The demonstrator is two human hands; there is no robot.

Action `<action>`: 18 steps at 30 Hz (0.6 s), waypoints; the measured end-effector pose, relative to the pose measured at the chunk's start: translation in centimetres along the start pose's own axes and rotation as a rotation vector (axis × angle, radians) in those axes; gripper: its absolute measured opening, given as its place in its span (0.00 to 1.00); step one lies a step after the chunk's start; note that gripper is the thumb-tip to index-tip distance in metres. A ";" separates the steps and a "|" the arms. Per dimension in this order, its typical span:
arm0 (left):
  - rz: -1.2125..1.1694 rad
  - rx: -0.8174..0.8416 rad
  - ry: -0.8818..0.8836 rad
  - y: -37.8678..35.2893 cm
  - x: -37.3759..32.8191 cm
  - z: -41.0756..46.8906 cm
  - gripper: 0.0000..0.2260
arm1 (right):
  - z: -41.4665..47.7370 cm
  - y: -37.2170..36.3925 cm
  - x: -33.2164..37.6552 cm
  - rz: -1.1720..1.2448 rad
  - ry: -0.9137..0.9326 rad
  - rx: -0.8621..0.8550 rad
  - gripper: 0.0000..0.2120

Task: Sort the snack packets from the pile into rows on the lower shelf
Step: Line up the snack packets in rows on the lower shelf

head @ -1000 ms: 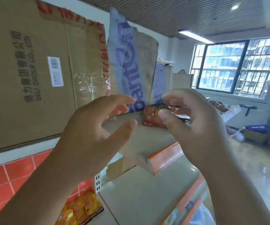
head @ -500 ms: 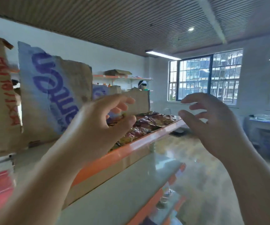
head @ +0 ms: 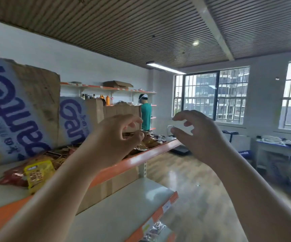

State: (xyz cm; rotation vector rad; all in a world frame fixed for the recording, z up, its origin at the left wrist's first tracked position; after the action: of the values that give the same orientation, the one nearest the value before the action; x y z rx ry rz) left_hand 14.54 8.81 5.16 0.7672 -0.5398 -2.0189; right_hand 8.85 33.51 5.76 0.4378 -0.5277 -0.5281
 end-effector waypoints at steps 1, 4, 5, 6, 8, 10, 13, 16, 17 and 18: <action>0.006 0.007 0.005 -0.8 0.5 1.0 0.24 | 0.9 -0.5 -0.9 -0.020 0.013 0.008 0.11; 0.033 0.016 0.035 -3.2 2.0 4.1 0.21 | 3.5 -2.2 -3.5 -0.071 0.048 0.024 0.11; 0.043 0.011 0.046 -4.1 2.6 5.2 0.20 | 4.5 -2.9 -4.5 -0.085 0.056 0.036 0.11; 0.053 0.005 0.057 -5.0 3.2 6.2 0.20 | 5.5 -3.5 -5.6 -0.101 0.061 0.050 0.11; 0.083 -0.003 0.080 -6.8 4.4 7.7 0.21 | 7.3 -4.9 -7.6 -0.144 0.072 0.085 0.11; 0.110 -0.010 0.099 -8.6 5.5 9.3 0.21 | 9.4 -6.5 -9.8 -0.168 0.079 0.131 0.11; 0.110 0.013 0.126 -10.0 6.7 11.3 0.21 | 12.3 -8.9 -12.3 -0.152 0.061 0.209 0.12; 0.169 0.018 0.130 -10.5 7.8 13.4 0.21 | 15.4 -11.3 -14.3 -0.138 0.082 0.263 0.13; 0.179 0.018 0.127 -10.6 8.1 13.9 0.21 | 16.2 -12.0 -14.7 -0.129 0.094 0.285 0.13; 0.190 0.020 0.125 -10.8 8.4 14.4 0.21 | 17.0 -12.8 -15.2 -0.121 0.111 0.307 0.13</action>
State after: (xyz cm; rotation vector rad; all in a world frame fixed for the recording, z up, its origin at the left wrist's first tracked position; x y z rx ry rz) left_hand -5.29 8.33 6.08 0.8173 -0.5398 -1.7809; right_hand -16.67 27.91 6.95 0.7919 -0.4781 -0.5370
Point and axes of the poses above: each hand's wrist, its own z-axis towards the middle knuckle, its own y-axis out of the back of the hand, x = y × z, the point moved 1 cm from there along z, towards the middle knuckle, and after that the axes turned 2 degrees about -z, right-handed, at the moved point
